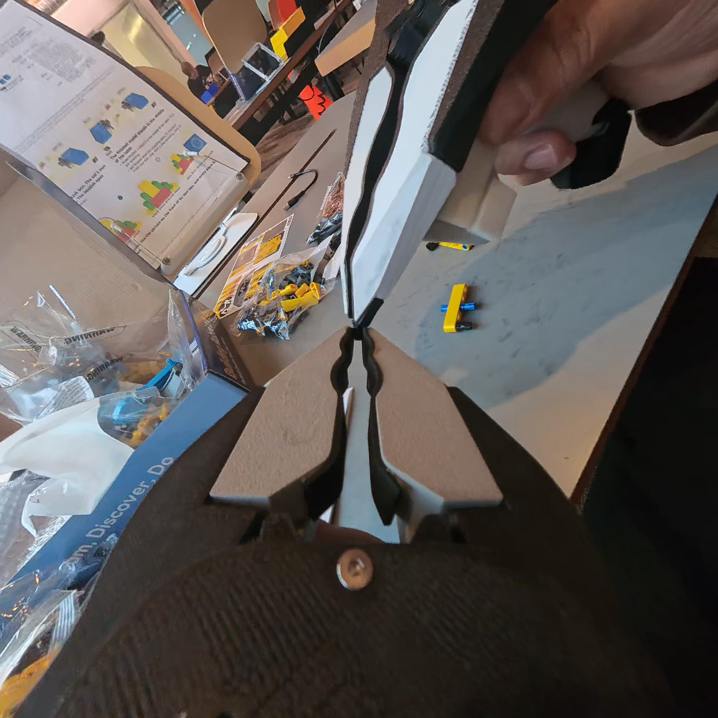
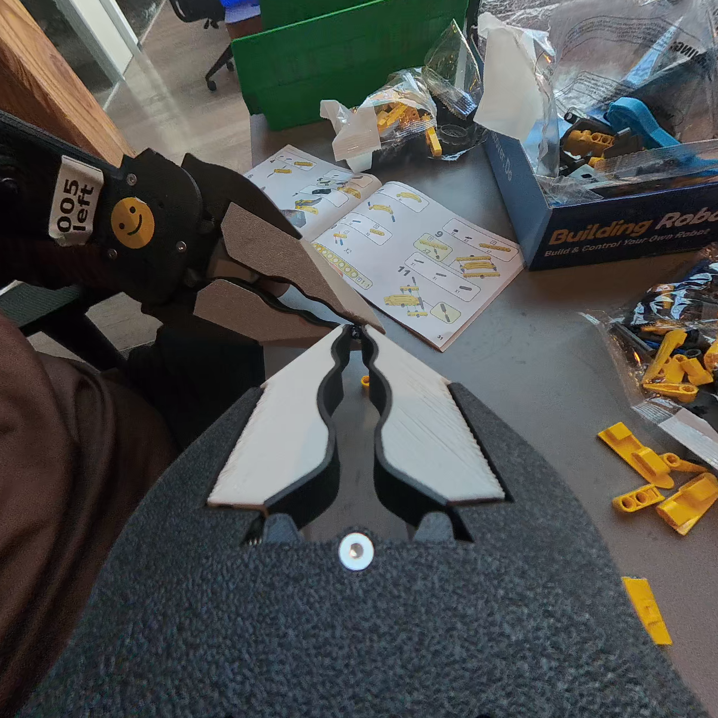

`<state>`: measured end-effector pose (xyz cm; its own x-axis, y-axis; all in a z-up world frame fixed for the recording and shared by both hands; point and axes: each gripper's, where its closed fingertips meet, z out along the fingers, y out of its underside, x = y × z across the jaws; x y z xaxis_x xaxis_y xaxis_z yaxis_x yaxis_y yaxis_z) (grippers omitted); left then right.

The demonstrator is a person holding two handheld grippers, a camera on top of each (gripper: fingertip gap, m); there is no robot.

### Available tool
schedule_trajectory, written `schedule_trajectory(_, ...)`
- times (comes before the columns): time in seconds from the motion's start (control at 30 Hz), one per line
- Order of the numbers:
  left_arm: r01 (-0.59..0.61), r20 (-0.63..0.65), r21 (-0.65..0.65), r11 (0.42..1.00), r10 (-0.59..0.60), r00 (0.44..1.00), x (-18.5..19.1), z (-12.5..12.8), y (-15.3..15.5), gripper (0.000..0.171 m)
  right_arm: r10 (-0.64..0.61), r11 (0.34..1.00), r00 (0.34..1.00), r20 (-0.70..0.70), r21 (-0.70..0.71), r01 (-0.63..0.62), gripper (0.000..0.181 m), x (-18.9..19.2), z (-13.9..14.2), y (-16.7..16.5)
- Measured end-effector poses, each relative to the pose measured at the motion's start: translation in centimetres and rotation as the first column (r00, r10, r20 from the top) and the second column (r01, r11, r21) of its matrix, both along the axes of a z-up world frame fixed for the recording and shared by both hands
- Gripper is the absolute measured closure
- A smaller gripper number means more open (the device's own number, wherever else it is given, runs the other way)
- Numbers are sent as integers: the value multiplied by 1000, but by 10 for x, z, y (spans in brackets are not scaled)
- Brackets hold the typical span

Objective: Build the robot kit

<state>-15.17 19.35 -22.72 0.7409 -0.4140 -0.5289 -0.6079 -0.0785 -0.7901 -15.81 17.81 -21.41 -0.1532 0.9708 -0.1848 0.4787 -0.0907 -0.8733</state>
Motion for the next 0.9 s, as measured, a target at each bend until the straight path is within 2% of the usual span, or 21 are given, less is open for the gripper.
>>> schedule_trajectory(0.1, -28, 53, -14, 1000, 29, 998, 4, -6, 0, 170, 4, 1000, 999, 35, 21, -5, 177, 4, -6, 0)
schedule_trajectory(0.3, -17, -20, -3, 1000, 17, 1000, 11, -13, -3, 170, -18, 1000, 999, 47, -1, 18, 177, 15, -14, 5)
schedule_trajectory(0.37, -9, 4, -40, 999, 10, 1000, 10, -16, -3, 161, -52, 999, 998, 35, -12, 53, 177, 17, -14, 11)
schedule_trajectory(0.47, 63, 43, -174, 983, -56, 997, 12, -25, -11, 155, -109, 994, 993, 37, -11, 109, 177, 19, -15, 23)
schedule_trajectory(0.53, 98, 64, -315, 944, -82, 995, 5, -32, -19, 155, -129, 992, 990, 64, 6, 129, 177, 21, -21, 26)
schedule_trajectory(0.6, 79, 87, -403, 912, -48, 995, -9, -37, -21, 150, -137, 990, 985, 102, 29, 135, 177, 22, -29, 26)
schedule_trajectory(0.7, 54, 77, -498, 866, -18, 997, -24, -52, -24, 152, -128, 991, 980, 151, 42, 123, 177, 21, -41, 23)
schedule_trajectory(0.8, 62, 90, -535, 843, -16, 996, -23, -62, -25, 152, -119, 993, 977, 180, 50, 111, 177, 20, -50, 20)
schedule_trajectory(0.9, 82, 86, -530, 844, -43, 995, -13, -66, -25, 157, -114, 992, 974, 197, 74, 102, 177, 21, -54, 19)
